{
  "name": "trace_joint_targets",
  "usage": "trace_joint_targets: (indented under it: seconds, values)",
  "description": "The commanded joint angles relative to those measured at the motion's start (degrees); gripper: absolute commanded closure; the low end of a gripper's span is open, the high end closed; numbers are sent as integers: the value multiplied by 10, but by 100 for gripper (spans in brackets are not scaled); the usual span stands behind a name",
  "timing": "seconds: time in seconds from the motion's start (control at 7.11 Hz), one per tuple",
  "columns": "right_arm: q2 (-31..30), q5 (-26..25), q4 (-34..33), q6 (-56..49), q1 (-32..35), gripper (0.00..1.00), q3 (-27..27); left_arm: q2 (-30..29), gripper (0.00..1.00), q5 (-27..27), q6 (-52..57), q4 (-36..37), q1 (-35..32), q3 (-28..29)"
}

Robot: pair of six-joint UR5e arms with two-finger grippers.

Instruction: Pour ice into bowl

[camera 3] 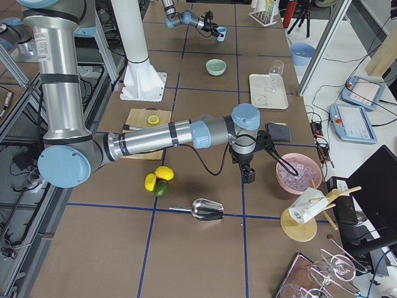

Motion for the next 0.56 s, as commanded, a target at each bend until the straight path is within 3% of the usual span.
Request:
trace_joint_targets:
  seconds: [0.0, 0.28, 0.42]
  values:
    - [0, 0, 0, 0, 0, 0, 0, -20, 1, 0, -2, -1, -7, 30]
    - [0, 0, 0, 0, 1, 0, 0, -43, 1, 2, -1, -1, -7, 49]
    - [1, 0, 0, 0, 0, 0, 0, -43, 8, 2, -1, -2, -7, 50]
